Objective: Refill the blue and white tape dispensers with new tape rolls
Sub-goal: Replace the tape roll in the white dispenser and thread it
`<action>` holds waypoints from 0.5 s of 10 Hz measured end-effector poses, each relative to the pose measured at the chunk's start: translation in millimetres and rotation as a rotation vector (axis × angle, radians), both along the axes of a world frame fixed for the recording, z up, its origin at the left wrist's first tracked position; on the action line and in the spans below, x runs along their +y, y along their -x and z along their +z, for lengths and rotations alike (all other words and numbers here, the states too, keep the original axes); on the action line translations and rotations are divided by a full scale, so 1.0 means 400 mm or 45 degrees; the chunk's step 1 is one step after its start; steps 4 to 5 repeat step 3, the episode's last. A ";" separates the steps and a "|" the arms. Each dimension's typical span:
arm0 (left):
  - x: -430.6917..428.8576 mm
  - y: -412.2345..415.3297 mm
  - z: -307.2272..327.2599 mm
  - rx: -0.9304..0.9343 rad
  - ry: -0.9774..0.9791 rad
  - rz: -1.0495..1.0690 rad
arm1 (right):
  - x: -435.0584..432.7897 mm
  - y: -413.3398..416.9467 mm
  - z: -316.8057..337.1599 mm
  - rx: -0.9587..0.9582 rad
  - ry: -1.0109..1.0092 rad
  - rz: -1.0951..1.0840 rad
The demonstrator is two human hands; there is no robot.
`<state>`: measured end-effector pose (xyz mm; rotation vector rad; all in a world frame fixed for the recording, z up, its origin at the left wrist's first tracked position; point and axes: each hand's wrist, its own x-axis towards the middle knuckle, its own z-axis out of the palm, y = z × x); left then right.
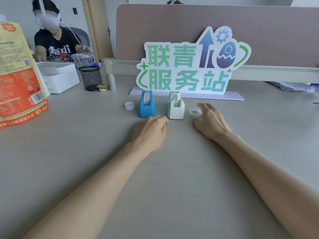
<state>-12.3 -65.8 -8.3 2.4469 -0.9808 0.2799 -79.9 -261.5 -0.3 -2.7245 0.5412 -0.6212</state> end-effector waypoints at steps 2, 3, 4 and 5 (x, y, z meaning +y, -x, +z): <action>0.013 0.023 0.005 -0.077 -0.081 0.075 | 0.066 0.068 -0.013 -0.002 0.115 0.205; 0.031 0.034 -0.006 -0.056 -0.038 0.043 | 0.102 0.114 -0.027 0.003 0.130 0.276; 0.031 0.034 -0.006 -0.056 -0.038 0.043 | 0.102 0.114 -0.027 0.003 0.130 0.276; 0.031 0.034 -0.006 -0.056 -0.038 0.043 | 0.102 0.114 -0.027 0.003 0.130 0.276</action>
